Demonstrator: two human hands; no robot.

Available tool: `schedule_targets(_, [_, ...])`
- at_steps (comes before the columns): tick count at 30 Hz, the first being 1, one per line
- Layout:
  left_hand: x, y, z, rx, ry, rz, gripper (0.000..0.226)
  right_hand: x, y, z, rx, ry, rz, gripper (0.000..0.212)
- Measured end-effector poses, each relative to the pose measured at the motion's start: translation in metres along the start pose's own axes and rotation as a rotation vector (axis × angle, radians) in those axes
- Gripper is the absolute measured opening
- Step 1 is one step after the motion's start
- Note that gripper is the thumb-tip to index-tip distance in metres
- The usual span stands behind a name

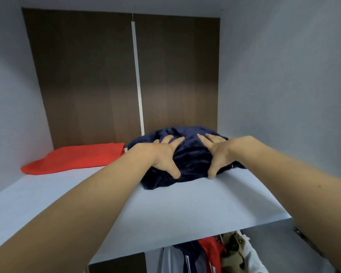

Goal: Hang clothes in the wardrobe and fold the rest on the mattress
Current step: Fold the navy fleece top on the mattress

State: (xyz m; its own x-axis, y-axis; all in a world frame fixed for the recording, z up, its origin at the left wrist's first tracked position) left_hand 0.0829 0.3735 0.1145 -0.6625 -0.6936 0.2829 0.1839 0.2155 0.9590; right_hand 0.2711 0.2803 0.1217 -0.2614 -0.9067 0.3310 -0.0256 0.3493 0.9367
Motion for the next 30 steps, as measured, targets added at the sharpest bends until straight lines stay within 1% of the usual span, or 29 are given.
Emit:
schedule_targets(4, [-0.037, 0.006, 0.008, 0.046, -0.028, -0.044, 0.128, -0.028, 0.003, -0.006, 0.029, -0.038, -0.074, 0.13])
schedule_targets(10, [-0.09, 0.018, 0.012, 0.076, -0.046, -0.106, 0.12, -0.079, 0.001, -0.024, 0.003, -0.014, -0.234, 0.118])
schedule_targets(12, [-0.105, 0.022, 0.013, 0.081, -0.047, -0.113, 0.119, -0.093, 0.005, -0.03, -0.001, -0.025, -0.231, 0.116])
schedule_targets(16, [-0.13, 0.032, 0.007, 0.084, -0.024, -0.069, 0.118, -0.114, 0.014, -0.045, -0.041, -0.023, -0.178, 0.115])
schedule_targets(21, [-0.147, 0.038, 0.005, 0.1, -0.009, -0.054, 0.114, -0.129, 0.016, -0.051, -0.044, -0.023, -0.176, 0.11])
schedule_targets(24, [-0.146, 0.037, 0.003, 0.132, -0.036, -0.07, 0.11, -0.124, 0.016, -0.05, -0.016, -0.012, -0.202, 0.1])
schedule_targets(27, [-0.141, 0.034, 0.003, 0.151, -0.117, -0.091, 0.102, -0.112, 0.015, -0.049, 0.052, -0.023, -0.236, 0.088])
schedule_targets(30, [-0.138, 0.031, 0.001, 0.116, -0.144, -0.107, 0.099, -0.106, 0.009, -0.056, 0.033, -0.022, -0.254, 0.078])
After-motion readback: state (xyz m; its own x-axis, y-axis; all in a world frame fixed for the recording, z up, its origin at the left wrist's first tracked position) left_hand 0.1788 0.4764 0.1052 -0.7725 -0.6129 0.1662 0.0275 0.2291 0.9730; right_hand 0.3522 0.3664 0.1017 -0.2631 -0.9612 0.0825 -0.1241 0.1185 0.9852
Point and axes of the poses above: each hand's wrist, its own x-axis away from the middle knuckle, its own y-axis out of the back of the hand, z = x × y, the point moved 1 cm from there along -x, towards the middle knuckle, and after that the axes turned 14 degrees about z, right-handed, at the moved point
